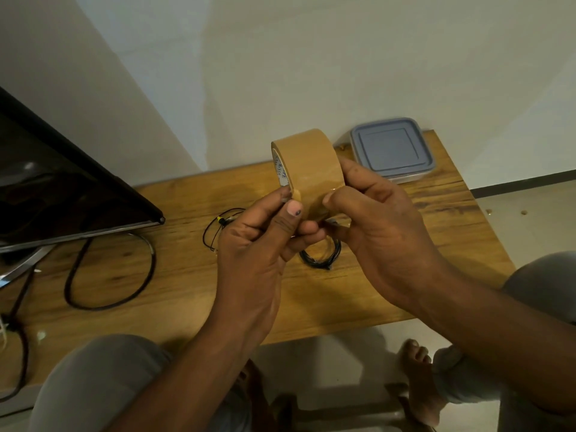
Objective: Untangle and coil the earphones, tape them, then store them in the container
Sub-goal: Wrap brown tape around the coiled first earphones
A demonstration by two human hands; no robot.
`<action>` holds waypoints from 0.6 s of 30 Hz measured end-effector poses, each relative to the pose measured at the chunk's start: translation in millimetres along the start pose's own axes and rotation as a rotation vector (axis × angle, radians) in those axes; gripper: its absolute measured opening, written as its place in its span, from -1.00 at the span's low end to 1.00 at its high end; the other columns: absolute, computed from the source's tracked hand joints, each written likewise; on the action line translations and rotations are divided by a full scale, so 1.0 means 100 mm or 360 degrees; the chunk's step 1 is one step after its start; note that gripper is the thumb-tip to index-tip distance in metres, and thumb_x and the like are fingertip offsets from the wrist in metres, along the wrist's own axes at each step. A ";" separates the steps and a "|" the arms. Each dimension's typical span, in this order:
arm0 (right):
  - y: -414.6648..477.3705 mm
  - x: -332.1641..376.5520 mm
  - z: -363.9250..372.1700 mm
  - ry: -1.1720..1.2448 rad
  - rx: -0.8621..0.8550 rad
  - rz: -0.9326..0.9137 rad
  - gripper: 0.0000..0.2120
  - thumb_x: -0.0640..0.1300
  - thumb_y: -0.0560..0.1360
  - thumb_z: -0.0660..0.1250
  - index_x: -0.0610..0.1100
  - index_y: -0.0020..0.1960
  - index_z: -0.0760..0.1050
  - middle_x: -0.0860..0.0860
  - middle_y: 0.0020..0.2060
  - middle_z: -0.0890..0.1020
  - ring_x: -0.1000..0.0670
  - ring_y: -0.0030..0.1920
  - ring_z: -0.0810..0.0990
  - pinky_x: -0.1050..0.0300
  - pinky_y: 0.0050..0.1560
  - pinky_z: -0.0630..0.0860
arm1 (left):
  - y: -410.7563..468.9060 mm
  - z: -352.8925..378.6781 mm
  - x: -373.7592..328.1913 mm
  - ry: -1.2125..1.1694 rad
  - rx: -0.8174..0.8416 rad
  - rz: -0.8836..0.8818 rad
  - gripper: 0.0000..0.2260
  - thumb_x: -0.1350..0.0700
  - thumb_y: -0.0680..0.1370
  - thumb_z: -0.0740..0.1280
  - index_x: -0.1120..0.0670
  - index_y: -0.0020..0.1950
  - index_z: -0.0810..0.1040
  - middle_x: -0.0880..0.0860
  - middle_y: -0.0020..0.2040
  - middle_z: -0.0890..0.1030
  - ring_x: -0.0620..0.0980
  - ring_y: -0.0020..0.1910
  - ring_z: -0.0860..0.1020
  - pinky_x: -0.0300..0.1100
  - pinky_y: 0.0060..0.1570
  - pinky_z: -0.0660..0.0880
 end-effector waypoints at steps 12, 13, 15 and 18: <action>0.03 0.03 -0.03 -0.0045 0.0003 -0.0063 -0.72 -0.28 0.49 0.23 -0.20 0.13 0.63 -0.09 -0.07 0.70 -0.01 -0.06 0.66 0.08 0.04 0.60 | 0.01 0.00 -0.06 0.0207 0.0020 0.0140 -0.72 0.18 0.45 0.37 0.14 0.15 0.65 0.01 -0.24 0.68 -0.08 -0.30 0.64 -0.11 -0.15 0.63; 0.03 0.04 -0.03 -0.0041 0.0000 -0.0068 -0.73 -0.28 0.49 0.23 -0.19 0.11 0.63 -0.09 -0.08 0.70 0.00 -0.07 0.65 0.09 0.03 0.60 | 0.01 0.00 -0.07 0.0221 0.0018 0.0153 -0.72 0.19 0.45 0.38 0.13 0.14 0.67 0.02 -0.24 0.69 -0.07 -0.30 0.64 -0.11 -0.16 0.63; 0.03 0.04 -0.03 -0.0034 -0.0019 -0.0070 -0.75 -0.26 0.49 0.23 -0.17 0.04 0.65 -0.10 -0.10 0.68 -0.01 -0.09 0.62 0.09 0.01 0.59 | -0.01 0.00 -0.08 0.0252 0.0019 0.0175 -0.74 0.20 0.45 0.38 0.11 0.12 0.68 0.03 -0.22 0.70 -0.06 -0.30 0.64 -0.13 -0.17 0.63; 0.03 0.04 -0.04 -0.0031 -0.0049 -0.0071 -0.77 -0.24 0.48 0.23 -0.14 -0.03 0.66 -0.10 -0.15 0.66 0.00 -0.13 0.60 0.10 -0.03 0.60 | -0.02 0.03 -0.10 0.0316 0.0044 0.0211 -0.73 0.21 0.47 0.36 0.15 0.16 0.66 0.04 -0.20 0.71 -0.06 -0.30 0.64 -0.16 -0.17 0.62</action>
Point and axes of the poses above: each hand's wrist, its own y-axis towards the middle knuckle, its own z-axis out of the palm, x = y × z, the point moved 10 cm from there along y, towards the middle knuckle
